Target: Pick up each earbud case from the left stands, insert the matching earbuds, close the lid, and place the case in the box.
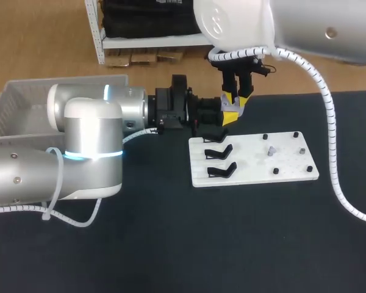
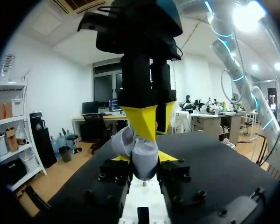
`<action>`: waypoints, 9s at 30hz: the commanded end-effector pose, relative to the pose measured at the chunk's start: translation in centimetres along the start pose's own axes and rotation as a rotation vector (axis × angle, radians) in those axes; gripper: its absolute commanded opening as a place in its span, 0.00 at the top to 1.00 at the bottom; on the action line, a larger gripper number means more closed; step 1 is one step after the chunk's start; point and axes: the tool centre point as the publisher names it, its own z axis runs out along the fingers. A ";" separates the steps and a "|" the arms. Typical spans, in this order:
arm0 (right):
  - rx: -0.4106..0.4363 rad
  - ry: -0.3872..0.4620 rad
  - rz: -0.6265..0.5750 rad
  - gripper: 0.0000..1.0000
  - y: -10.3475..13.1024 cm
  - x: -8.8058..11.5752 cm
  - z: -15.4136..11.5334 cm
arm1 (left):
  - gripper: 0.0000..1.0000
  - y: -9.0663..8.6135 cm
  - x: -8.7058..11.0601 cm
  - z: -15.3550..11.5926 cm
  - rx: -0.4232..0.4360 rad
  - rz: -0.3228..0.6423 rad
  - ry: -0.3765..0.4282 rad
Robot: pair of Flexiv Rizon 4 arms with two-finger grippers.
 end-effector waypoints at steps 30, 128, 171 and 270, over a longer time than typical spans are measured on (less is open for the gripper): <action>-0.276 -0.089 -0.273 0.20 -5.7 3.0 -2.9 | 1.00 0.0 0.1 0.0 -0.004 0.003 -0.005; -0.267 -0.189 -0.533 0.53 -5.2 -4.8 17.1 | 1.00 0.0 0.1 0.0 -0.004 0.003 -0.005; -0.243 -0.181 -0.495 0.75 -5.5 -5.3 17.7 | 1.00 0.0 0.1 0.0 -0.004 0.003 -0.005; -0.250 -0.198 -1.177 1.00 0.4 1.8 -2.6 | 1.00 0.0 0.1 0.0 -0.004 0.003 -0.005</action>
